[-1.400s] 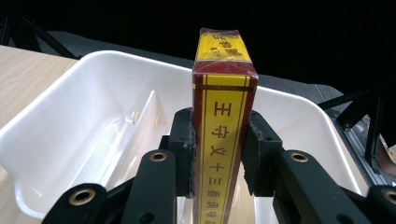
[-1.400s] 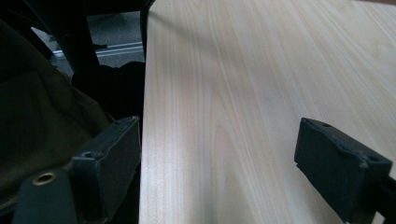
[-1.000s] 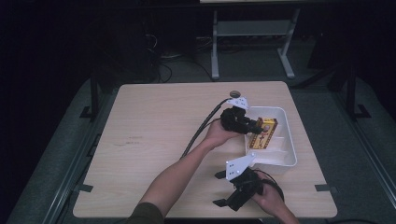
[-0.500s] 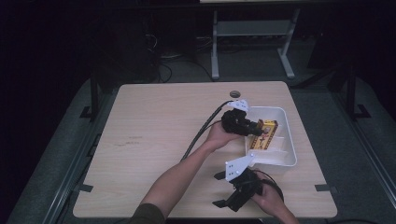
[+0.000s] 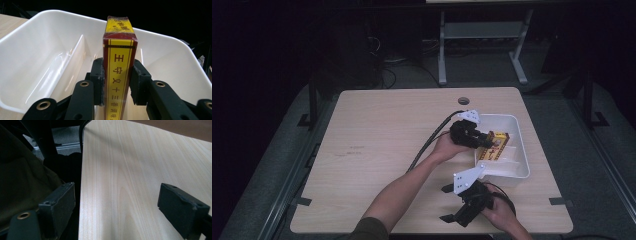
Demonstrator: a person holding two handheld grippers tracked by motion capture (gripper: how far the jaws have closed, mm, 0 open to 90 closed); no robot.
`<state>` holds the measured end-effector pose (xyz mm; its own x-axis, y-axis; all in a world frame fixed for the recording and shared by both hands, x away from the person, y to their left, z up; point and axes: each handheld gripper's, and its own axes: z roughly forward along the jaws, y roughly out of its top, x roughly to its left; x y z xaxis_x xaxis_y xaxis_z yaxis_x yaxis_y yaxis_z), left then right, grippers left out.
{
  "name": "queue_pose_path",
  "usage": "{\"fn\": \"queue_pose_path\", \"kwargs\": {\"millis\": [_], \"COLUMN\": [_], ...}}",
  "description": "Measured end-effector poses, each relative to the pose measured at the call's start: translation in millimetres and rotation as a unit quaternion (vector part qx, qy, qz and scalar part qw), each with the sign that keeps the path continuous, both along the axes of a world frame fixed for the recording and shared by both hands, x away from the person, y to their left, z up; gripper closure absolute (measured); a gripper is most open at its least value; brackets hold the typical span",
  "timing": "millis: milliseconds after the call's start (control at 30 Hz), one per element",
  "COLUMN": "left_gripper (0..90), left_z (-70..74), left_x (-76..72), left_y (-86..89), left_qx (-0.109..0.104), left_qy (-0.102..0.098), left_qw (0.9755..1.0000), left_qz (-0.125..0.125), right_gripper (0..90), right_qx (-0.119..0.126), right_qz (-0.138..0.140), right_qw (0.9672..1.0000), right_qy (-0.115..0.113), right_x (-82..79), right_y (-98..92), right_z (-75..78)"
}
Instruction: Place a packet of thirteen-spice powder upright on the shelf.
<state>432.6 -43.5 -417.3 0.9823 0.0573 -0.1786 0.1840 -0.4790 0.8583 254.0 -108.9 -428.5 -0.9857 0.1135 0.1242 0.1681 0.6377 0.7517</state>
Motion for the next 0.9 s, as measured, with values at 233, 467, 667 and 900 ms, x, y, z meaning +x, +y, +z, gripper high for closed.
{"fn": "queue_pose_path", "kwargs": {"millis": [233, 467, 667, 900], "left_gripper": [67.5, 66.7, 65.6, 64.8], "left_z": [-2.3, -2.5, -1.7, -1.6], "left_x": [-0.6, -1.7, -2.0, -2.0], "left_y": [1.8, 3.4, 7.3, 11.1], "left_qx": [-0.002, 0.000, 0.008, 0.011], "left_qy": [-0.001, -0.003, -0.005, -0.007], "left_qw": [1.0000, 1.0000, 0.9999, 0.9998], "left_qz": [0.002, 0.006, 0.011, 0.015], "right_gripper": [13.5, 13.5, 13.5, 13.5], "right_qx": [-0.001, 0.000, -0.001, -0.002], "right_qz": [0.002, 0.001, 0.002, 0.002], "right_qw": [1.0000, 1.0000, 1.0000, 1.0000], "right_qy": [0.000, 0.000, 0.000, 0.004], "right_x": [-0.2, -0.1, 0.2, 0.2], "right_y": [0.5, 0.1, 0.4, 1.5], "right_z": [-0.3, -0.1, -0.5, -1.1]}}
